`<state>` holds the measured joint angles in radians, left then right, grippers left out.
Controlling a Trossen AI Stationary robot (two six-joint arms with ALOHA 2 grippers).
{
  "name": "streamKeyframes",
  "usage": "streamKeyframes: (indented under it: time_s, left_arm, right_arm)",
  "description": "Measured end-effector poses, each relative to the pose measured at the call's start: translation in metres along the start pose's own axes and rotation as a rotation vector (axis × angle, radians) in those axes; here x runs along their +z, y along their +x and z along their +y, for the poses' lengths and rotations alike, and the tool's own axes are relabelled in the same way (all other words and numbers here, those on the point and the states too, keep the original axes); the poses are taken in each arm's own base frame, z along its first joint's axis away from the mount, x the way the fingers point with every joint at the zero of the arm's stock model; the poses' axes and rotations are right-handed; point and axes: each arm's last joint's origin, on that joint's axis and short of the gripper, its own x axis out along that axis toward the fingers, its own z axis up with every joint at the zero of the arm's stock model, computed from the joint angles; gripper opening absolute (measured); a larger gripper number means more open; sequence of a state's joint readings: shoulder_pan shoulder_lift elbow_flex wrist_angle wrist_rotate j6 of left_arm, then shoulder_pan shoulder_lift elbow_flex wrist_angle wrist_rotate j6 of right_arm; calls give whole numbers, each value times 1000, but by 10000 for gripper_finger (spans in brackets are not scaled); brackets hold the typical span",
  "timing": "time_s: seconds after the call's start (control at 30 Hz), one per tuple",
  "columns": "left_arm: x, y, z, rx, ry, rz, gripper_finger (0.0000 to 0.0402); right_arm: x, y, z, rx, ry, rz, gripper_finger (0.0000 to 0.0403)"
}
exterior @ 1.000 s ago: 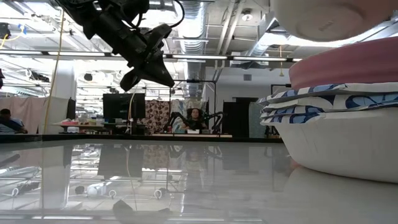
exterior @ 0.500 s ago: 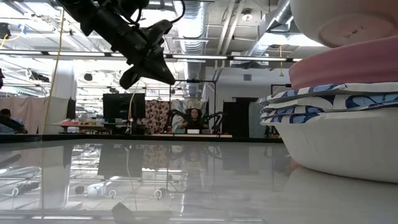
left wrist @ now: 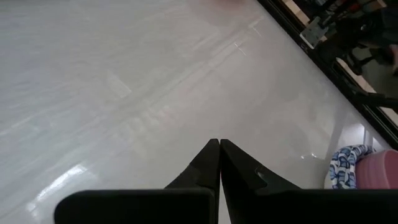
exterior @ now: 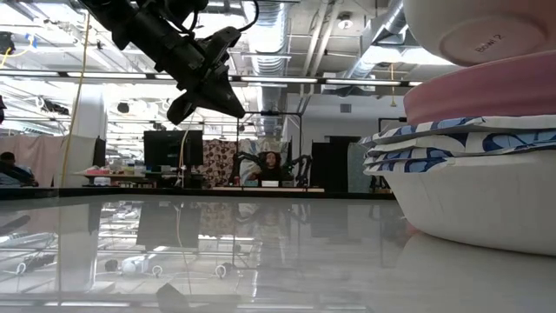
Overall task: Nest bowls inside each other
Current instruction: Stack the white bowl on top of the pink bowl
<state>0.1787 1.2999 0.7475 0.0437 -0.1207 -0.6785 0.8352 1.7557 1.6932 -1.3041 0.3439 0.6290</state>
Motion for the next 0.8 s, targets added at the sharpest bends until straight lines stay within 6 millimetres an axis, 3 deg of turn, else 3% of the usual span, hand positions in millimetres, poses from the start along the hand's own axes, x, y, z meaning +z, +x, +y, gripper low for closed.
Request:
streamKeyframes:
  time_s: [0.8]
  left_arm:
    - [0, 0, 0, 9, -11, -7, 0]
  right_arm:
    - [-5, 0, -3, -34, 5, 46, 8]
